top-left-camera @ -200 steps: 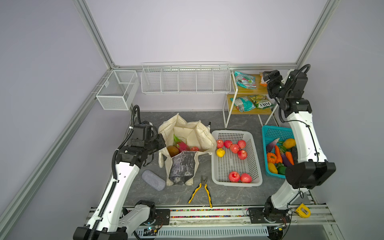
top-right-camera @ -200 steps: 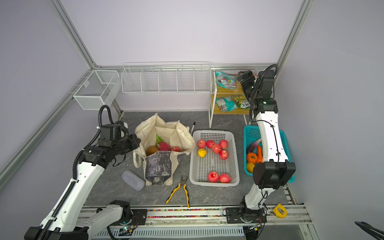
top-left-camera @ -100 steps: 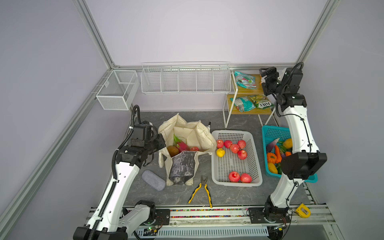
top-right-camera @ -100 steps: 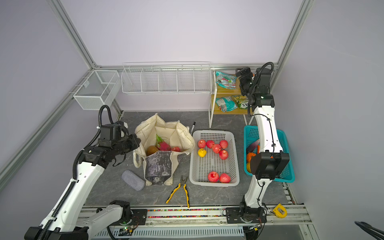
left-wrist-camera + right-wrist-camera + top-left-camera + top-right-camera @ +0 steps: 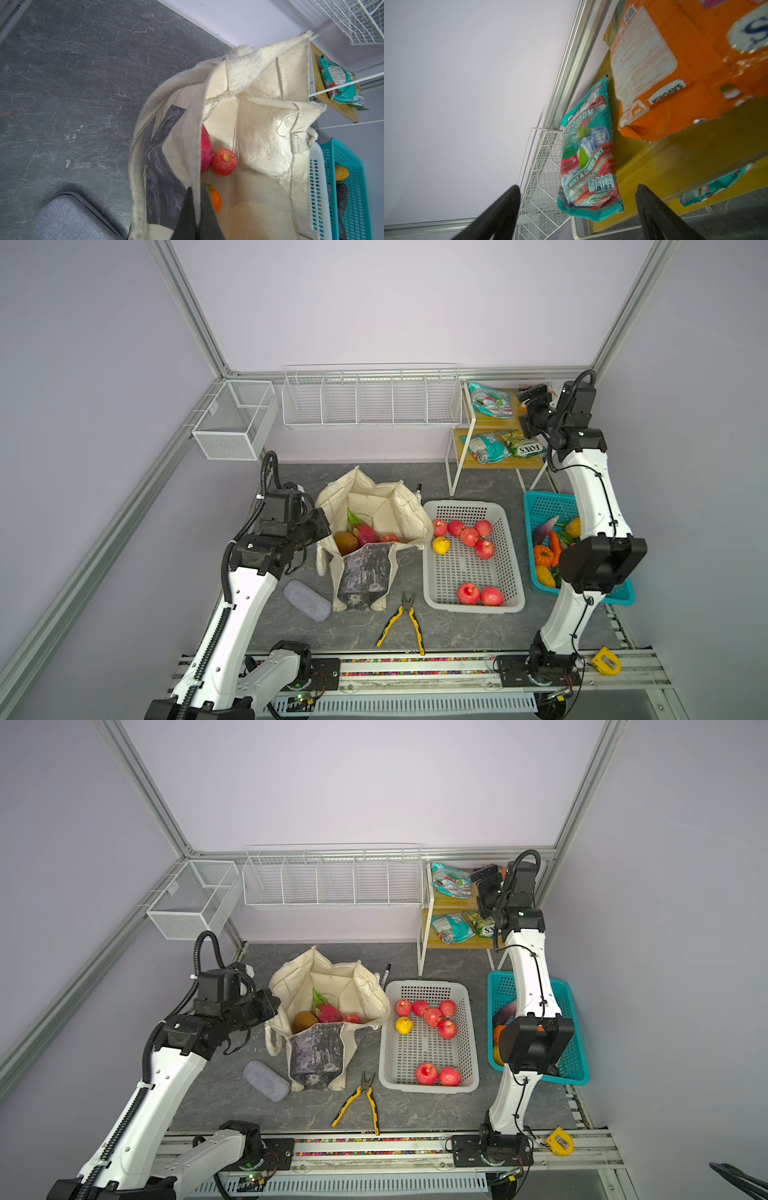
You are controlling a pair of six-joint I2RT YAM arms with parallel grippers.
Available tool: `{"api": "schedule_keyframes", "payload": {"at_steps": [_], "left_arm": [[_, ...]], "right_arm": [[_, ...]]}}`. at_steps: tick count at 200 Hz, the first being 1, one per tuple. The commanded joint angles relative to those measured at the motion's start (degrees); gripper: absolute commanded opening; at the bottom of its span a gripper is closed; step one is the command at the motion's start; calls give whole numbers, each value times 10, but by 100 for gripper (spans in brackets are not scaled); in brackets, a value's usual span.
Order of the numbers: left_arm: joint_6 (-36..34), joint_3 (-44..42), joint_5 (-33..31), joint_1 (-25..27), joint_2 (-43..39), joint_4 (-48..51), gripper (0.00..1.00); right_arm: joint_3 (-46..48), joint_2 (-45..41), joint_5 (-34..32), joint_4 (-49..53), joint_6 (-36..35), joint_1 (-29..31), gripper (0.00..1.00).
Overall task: Place the food into the grocery bag and tie it
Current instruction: 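Move the right gripper toward the teal mint candy bag on the shelf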
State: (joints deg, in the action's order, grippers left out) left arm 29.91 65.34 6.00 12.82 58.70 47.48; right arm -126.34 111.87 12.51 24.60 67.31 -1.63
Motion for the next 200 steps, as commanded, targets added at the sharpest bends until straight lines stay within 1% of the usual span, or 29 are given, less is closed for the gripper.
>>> {"api": "schedule_keyframes", "payload": {"at_steps": [1, 47, 66, 171, 200], "left_arm": [[4, 5, -10, 3, -13, -4, 0], [7, 1, -11, 3, -15, -5, 0], [8, 0, -11, 3, -16, -6, 0], [2, 6, -8, 3, -5, -9, 0], [1, 6, -8, 3, -5, -8, 0]], "right_arm": [[-17, 23, 4, -1, 19, -2, 85], [-53, 54, 9, 6, 25, -1, 80], [-60, 63, 12, 6, 30, 0, 76], [-63, 88, 1, -6, 56, 20, 65], [-63, 94, -8, -11, 66, 24, 59]]}}
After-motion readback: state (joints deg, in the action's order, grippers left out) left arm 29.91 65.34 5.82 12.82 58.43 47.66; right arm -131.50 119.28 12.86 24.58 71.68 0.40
